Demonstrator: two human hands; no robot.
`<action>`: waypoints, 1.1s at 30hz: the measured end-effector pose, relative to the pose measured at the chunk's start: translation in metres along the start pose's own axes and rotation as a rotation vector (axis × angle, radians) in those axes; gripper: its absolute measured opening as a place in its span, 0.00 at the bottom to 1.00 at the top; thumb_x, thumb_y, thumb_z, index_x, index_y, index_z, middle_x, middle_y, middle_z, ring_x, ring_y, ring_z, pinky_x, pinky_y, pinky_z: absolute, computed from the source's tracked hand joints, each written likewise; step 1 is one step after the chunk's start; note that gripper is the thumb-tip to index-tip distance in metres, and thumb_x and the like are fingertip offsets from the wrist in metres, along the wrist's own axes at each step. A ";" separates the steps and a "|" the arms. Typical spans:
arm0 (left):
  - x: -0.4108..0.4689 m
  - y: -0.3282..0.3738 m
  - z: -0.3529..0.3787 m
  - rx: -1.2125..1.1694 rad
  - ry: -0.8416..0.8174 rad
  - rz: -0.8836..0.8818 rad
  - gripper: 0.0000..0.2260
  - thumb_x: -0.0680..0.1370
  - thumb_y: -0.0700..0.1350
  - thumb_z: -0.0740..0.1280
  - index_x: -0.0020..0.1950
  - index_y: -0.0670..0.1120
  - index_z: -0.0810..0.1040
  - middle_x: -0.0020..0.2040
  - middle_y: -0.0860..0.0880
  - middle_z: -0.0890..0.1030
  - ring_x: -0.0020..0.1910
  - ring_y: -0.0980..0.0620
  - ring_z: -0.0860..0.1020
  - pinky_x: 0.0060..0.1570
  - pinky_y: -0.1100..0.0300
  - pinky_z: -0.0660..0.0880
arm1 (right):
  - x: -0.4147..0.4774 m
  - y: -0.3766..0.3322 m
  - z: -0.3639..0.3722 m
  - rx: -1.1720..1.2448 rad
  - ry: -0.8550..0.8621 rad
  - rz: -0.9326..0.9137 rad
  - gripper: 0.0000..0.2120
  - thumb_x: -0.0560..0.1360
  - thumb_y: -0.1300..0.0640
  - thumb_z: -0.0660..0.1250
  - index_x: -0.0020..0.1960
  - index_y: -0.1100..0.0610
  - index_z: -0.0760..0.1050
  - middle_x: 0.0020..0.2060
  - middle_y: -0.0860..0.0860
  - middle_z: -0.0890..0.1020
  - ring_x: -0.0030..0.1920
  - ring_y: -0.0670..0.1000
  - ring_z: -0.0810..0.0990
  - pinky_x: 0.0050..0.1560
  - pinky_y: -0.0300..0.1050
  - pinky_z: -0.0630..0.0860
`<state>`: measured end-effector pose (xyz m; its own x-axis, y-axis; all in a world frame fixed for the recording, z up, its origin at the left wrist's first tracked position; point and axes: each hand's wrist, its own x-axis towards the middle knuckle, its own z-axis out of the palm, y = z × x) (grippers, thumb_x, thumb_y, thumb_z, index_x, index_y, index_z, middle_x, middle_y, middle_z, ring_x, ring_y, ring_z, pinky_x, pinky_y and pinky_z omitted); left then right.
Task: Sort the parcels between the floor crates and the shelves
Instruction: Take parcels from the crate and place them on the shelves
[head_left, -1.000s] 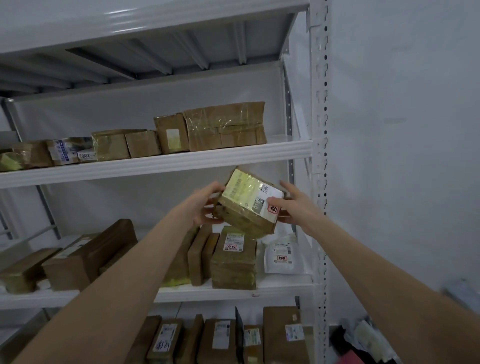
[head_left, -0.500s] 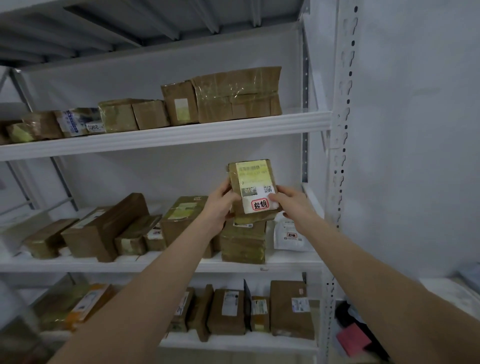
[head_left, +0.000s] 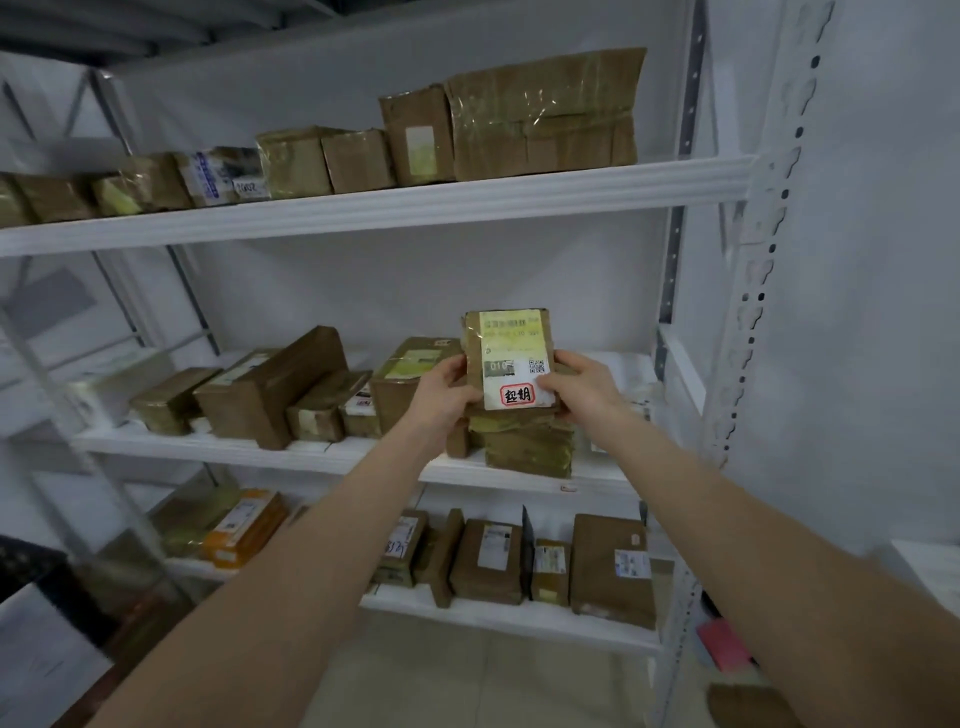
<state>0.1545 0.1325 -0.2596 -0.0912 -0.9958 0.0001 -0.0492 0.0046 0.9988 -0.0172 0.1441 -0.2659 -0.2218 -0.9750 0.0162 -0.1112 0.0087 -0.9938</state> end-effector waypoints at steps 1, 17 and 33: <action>-0.001 -0.004 -0.007 0.000 0.012 0.003 0.27 0.74 0.29 0.64 0.72 0.44 0.67 0.62 0.47 0.79 0.52 0.48 0.81 0.53 0.44 0.79 | -0.001 0.003 0.007 0.004 -0.007 0.006 0.26 0.73 0.63 0.70 0.69 0.54 0.71 0.60 0.53 0.80 0.56 0.54 0.80 0.56 0.55 0.79; 0.017 -0.071 -0.197 -0.027 0.135 -0.091 0.29 0.73 0.30 0.67 0.72 0.50 0.68 0.53 0.49 0.82 0.44 0.55 0.82 0.33 0.65 0.77 | 0.018 0.032 0.213 -0.170 -0.196 0.088 0.38 0.69 0.64 0.74 0.74 0.57 0.61 0.65 0.55 0.76 0.60 0.55 0.77 0.59 0.54 0.76; 0.026 -0.137 -0.503 -0.051 0.359 -0.209 0.29 0.75 0.33 0.67 0.74 0.48 0.66 0.57 0.47 0.81 0.48 0.51 0.82 0.44 0.57 0.81 | 0.031 0.045 0.548 -0.267 -0.456 0.087 0.32 0.71 0.64 0.72 0.72 0.55 0.66 0.61 0.54 0.78 0.57 0.53 0.78 0.58 0.52 0.77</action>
<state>0.6593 0.0597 -0.3719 0.2686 -0.9433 -0.1948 0.0204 -0.1967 0.9803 0.5018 -0.0078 -0.3709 0.1952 -0.9652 -0.1739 -0.3670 0.0926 -0.9256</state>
